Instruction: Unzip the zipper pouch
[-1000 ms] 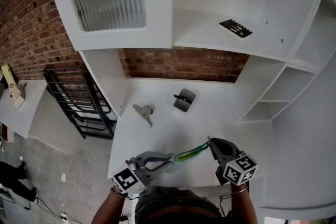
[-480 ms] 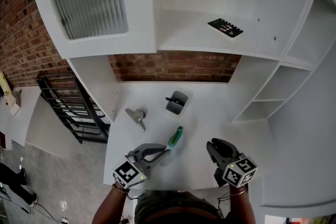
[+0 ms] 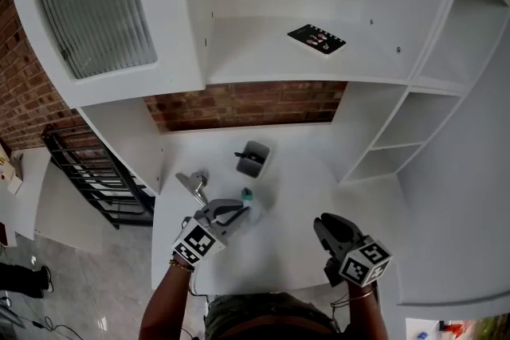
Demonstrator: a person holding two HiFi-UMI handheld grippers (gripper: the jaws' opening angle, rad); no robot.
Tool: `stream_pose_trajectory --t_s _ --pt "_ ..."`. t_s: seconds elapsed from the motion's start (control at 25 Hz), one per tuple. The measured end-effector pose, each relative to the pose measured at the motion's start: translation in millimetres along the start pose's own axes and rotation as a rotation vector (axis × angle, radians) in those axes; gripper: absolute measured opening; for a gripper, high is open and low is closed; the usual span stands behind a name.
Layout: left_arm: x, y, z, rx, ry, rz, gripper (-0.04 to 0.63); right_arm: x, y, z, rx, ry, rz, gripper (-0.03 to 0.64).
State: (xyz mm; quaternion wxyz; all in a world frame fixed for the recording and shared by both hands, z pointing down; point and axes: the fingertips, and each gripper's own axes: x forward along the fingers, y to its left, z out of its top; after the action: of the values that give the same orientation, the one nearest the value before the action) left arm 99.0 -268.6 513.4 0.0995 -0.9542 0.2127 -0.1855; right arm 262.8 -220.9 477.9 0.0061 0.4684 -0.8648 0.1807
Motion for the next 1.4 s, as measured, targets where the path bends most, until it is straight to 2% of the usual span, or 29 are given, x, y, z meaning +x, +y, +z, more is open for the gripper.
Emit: stream_pose_trajectory --t_s 0.24,0.44,0.64,0.84,0.96,1.16,1.4 --pt "24 28 -17 0.056 0.065 0.041 0.011 -6 -4 -4 0.016 0.015 -0.012 0.092" --pt "40 23 -34 0.116 0.13 0.0 0.011 -11 -10 -5 0.01 0.012 -0.035 0.092" --pt "46 10 -38 0.033 0.081 -0.036 0.011 -15 -11 -10 0.003 0.021 -0.046 0.092" --pt "42 -5 -50 -0.162 0.038 -0.044 0.011 -19 -6 -15 0.033 0.02 -0.039 0.092" --pt "38 -17 -60 -0.235 0.039 -0.061 0.011 -17 -3 -16 0.023 0.025 -0.035 0.092" --pt "32 -42 -78 -0.289 0.08 -0.112 0.011 -13 6 -17 0.003 0.03 -0.026 0.092" --pt "22 -65 -107 -0.338 0.178 -0.126 0.012 -10 20 -18 -0.008 0.039 -0.004 0.092"
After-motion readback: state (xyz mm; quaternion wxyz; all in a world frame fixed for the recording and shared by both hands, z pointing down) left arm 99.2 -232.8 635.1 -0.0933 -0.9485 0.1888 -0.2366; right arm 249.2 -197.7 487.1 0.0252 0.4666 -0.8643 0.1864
